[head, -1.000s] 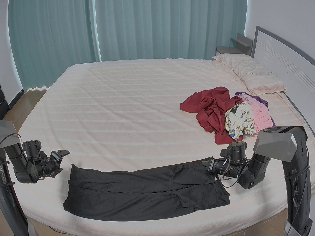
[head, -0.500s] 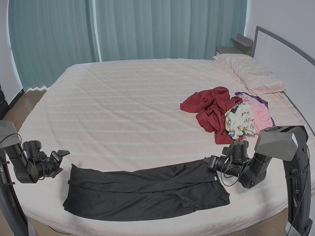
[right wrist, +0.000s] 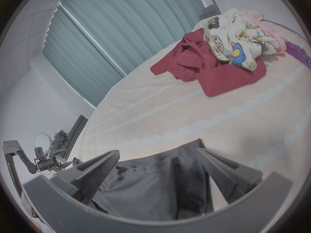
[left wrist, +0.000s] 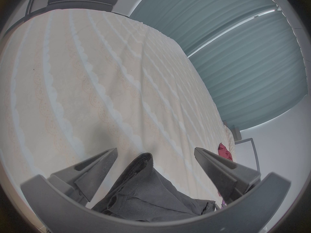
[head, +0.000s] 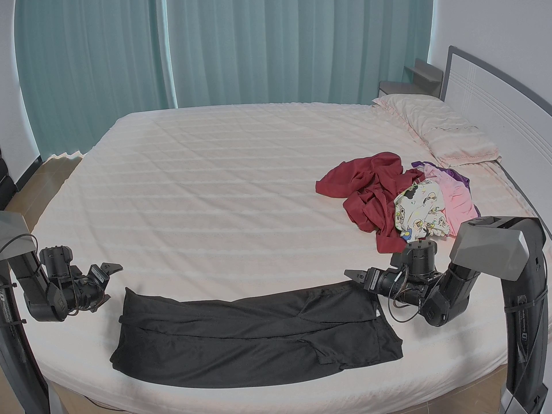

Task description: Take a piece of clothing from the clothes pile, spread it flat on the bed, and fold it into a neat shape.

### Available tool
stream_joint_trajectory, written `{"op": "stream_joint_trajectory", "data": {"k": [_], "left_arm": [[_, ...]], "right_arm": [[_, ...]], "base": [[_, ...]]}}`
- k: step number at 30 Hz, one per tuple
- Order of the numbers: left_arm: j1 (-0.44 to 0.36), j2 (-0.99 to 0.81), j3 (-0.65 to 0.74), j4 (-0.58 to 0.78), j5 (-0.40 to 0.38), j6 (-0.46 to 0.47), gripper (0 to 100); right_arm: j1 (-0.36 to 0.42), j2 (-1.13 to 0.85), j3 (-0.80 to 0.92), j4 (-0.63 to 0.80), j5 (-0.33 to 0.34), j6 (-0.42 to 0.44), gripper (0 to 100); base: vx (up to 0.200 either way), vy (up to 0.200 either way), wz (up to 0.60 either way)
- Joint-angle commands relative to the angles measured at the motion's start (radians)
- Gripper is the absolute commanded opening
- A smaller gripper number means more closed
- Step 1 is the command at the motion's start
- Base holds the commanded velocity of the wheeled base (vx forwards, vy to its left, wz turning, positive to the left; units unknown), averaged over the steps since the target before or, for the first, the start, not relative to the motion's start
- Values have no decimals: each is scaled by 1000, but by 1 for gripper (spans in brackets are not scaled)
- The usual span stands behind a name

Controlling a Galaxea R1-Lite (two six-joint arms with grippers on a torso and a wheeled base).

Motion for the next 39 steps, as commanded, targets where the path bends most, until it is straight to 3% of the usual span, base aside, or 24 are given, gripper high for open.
{"op": "stream_joint_trajectory", "data": {"k": [1, 7, 9, 17, 24, 31, 32, 39], "left_arm": [[1, -1, 0, 0, 0, -3, 100], [0, 0, 2, 0, 3, 3, 100], [0, 0, 2, 0, 2, 3, 100], [0, 0, 2, 0, 2, 3, 100], [0, -1, 2, 0, 2, 3, 100], [0, 0, 3, 0, 0, 5, 100], [0, 0, 2, 0, 0, 5, 100], [0, 0, 2, 0, 0, 6, 100]], "right_arm": [[65, -61, -29, 89, -16, -1, 100], [165, -40, -173, 236, -117, -10, 100], [211, -20, -250, 327, -157, -49, 100], [226, 26, -330, 387, -191, -191, 100], [243, 69, -331, 399, -190, -262, 100], [252, 83, -351, 394, -199, -279, 100], [252, 86, -356, 393, -199, -279, 0], [271, 88, -366, 390, -220, -280, 0]], "base": [[0, 0, 0], [0, 0, 0], [0, 0, 0], [0, 0, 0], [0, 0, 0], [0, 0, 0], [0, 0, 0], [0, 0, 0]]}}
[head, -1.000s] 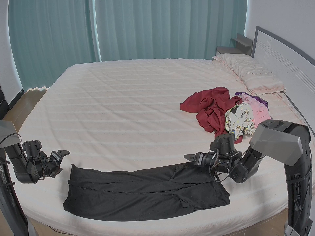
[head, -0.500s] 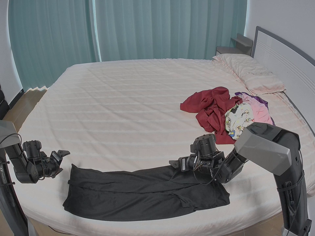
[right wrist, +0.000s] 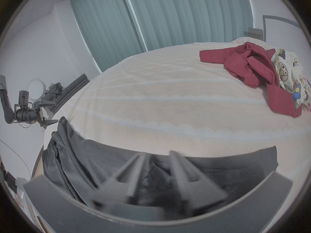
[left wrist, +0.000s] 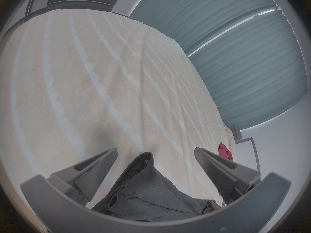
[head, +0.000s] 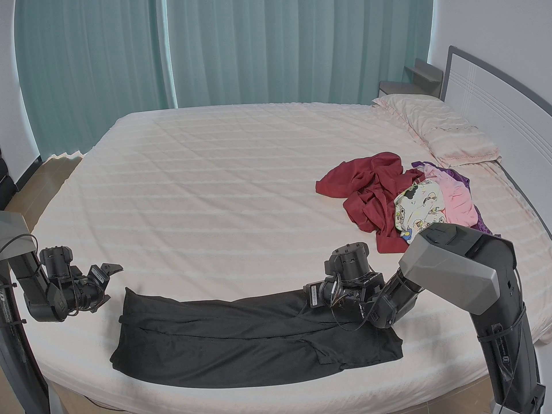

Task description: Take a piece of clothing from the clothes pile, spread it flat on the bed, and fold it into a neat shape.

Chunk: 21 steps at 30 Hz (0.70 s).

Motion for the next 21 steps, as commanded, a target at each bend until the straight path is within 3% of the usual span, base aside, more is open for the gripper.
{"op": "stream_joint_trajectory", "data": {"k": [1, 19, 20, 21], "left_arm": [[0, 0, 0, 0, 0, 1, 100], [0, 2, -1, 0, 1, 2, 100], [0, 2, 0, 0, 1, 2, 100], [0, 2, 0, 0, 0, 2, 100]], "right_arm": [[7, 6, -11, 1, -18, -1, 0], [2, -26, -7, -2, -30, 7, 0], [-1, -32, 1, -2, -31, 5, 100], [-4, -36, 4, -2, -31, 5, 100]], "base": [[0, 0, 0], [0, 0, 0], [0, 0, 0], [0, 0, 0]]}}
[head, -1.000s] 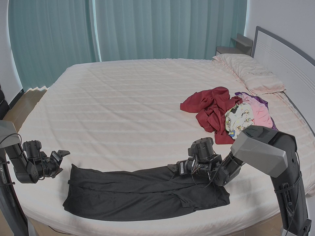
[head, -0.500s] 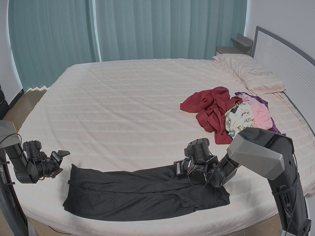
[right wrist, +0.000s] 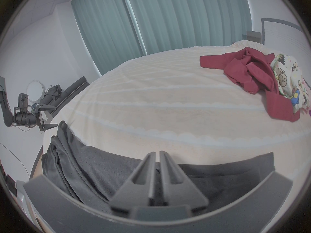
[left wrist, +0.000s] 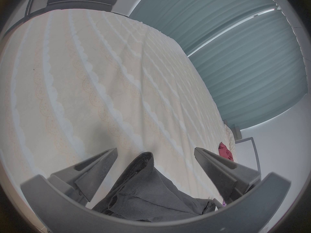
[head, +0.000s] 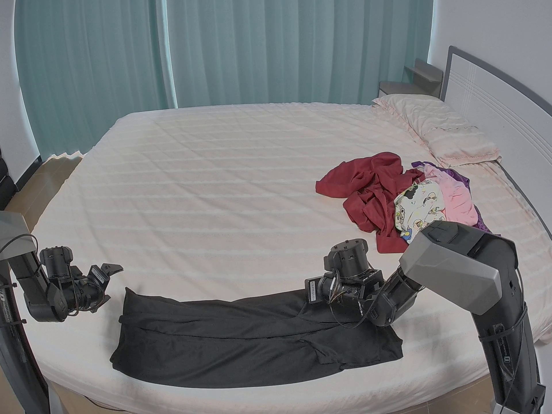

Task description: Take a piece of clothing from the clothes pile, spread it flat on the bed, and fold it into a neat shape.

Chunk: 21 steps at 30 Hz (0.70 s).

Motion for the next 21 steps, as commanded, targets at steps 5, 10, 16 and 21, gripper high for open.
{"op": "stream_joint_trajectory", "data": {"k": [5, 10, 16, 21], "left_arm": [[1, 1, 0, 0, 0, -1, 100], [1, 1, 0, 0, 0, -1, 100], [1, 3, 0, 0, 0, 13, 100], [1, 3, 0, 0, 0, 12, 100]], "right_arm": [[-9, -16, 20, -1, -3, 0, 100], [4, -6, 28, 1, -1, -3, 100], [13, -5, 46, 4, 3, -6, 100], [17, 9, 32, 1, 3, -4, 0]], "base": [[0, 0, 0], [0, 0, 0], [0, 0, 0], [0, 0, 0]]}}
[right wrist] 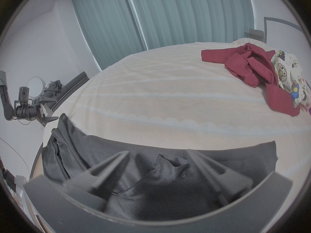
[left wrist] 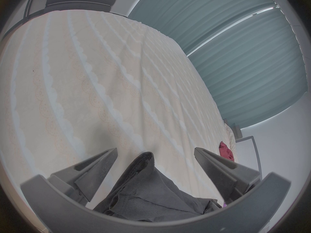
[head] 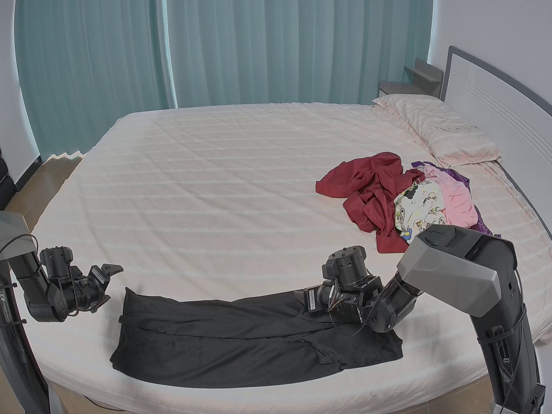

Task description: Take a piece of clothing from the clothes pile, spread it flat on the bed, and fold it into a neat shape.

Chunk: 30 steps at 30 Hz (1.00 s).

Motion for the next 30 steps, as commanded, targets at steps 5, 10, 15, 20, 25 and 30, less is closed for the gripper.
{"op": "stream_joint_trajectory", "data": {"k": [5, 10, 15, 20, 25, 30], "left_arm": [[1, 2, 0, 0, 0, 1, 100], [1, 2, 2, 0, 0, 1, 100], [1, 3, 0, 0, 2, 1, 100], [1, 3, 2, 0, 0, 2, 100], [1, 2, 0, 0, 0, 1, 100], [1, -5, 6, 0, -1, -2, 100]], "right_arm": [[3, 7, -14, -5, 2, 3, 0], [7, 12, -25, -29, 2, 6, 0], [12, 18, -29, -31, 0, 4, 0], [12, 29, -33, -28, 2, 6, 100], [7, 26, -49, -31, -1, 12, 100], [-20, -26, -48, -32, -8, 55, 100]], "base": [[0, 0, 0], [0, 0, 0], [0, 0, 0], [0, 0, 0], [0, 0, 0], [0, 0, 0]]}}
